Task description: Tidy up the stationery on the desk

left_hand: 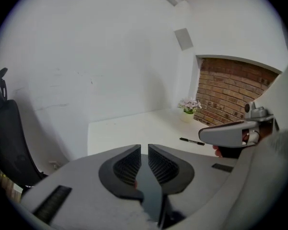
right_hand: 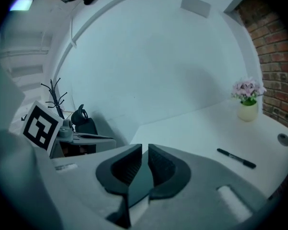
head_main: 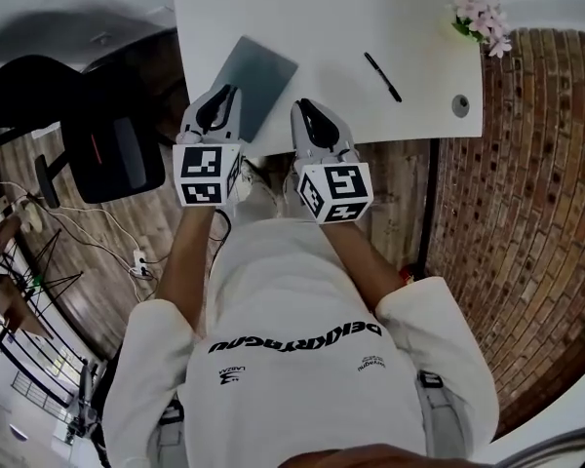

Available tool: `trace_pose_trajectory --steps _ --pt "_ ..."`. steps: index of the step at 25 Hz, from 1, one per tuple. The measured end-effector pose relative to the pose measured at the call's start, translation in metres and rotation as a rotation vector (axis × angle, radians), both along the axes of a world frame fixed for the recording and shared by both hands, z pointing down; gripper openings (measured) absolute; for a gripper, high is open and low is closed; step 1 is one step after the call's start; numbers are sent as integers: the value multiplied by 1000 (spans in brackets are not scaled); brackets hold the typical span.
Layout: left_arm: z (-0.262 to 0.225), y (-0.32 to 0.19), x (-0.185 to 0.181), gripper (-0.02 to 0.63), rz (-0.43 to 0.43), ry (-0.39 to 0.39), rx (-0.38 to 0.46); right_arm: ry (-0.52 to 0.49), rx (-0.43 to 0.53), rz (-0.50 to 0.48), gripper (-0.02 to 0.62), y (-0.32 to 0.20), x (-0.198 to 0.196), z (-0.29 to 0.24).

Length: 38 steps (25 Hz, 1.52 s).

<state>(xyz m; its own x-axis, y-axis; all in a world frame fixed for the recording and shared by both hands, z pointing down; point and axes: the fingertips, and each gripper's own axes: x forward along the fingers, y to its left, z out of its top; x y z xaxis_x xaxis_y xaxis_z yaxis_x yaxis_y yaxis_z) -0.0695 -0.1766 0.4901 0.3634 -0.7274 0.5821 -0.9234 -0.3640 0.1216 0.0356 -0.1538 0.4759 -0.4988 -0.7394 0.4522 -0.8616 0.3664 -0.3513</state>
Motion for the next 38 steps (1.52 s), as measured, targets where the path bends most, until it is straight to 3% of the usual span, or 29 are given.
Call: trace_pose_trajectory --steps 11,20,23,30,38 --pt "86 -16 -40 86 4 -14 -203 1 -191 73 74 -3 -23 88" --pt "134 -26 -50 100 64 -65 -293 12 -339 129 100 4 -32 142" --pt "146 -28 -52 100 70 -9 -350 1 -384 138 104 5 -33 157" --pt "166 -36 -59 100 95 7 -413 -15 -448 143 103 3 -39 175" --pt "176 -35 -59 100 84 97 -502 -20 -507 142 103 11 -47 192"
